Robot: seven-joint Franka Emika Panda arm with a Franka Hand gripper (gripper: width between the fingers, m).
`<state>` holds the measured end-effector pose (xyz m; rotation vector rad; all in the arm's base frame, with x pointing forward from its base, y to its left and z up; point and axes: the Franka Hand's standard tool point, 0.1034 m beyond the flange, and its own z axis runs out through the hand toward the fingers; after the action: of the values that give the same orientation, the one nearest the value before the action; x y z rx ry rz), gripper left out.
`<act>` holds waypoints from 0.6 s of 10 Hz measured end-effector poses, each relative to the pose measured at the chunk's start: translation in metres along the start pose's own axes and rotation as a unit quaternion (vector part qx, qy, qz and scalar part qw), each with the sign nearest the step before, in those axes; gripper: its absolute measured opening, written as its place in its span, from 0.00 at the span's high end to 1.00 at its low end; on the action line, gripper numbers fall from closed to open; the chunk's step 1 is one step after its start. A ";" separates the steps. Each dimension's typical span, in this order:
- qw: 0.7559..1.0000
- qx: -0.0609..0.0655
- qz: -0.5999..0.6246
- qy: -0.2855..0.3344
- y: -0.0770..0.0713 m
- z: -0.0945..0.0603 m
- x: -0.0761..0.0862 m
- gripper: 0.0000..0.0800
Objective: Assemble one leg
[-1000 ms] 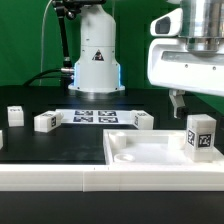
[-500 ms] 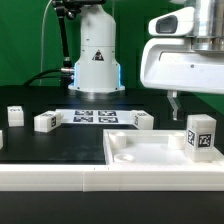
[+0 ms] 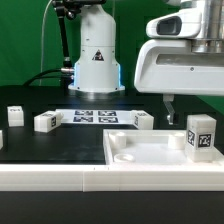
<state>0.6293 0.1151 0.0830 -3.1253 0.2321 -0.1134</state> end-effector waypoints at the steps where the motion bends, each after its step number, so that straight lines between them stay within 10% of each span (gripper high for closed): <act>1: 1.000 0.000 -0.020 0.003 0.002 0.001 -0.001 0.19; 3: 1.000 0.000 -0.019 0.003 0.001 0.001 0.000 0.25; 6: 1.000 0.000 -0.014 0.003 0.001 0.001 0.000 0.64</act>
Offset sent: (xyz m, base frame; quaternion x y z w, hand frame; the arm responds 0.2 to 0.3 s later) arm 0.0000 0.0000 0.0000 0.0000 0.0000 0.0000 1.0000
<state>0.6288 0.1140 0.0817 -3.1284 0.1889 -0.1222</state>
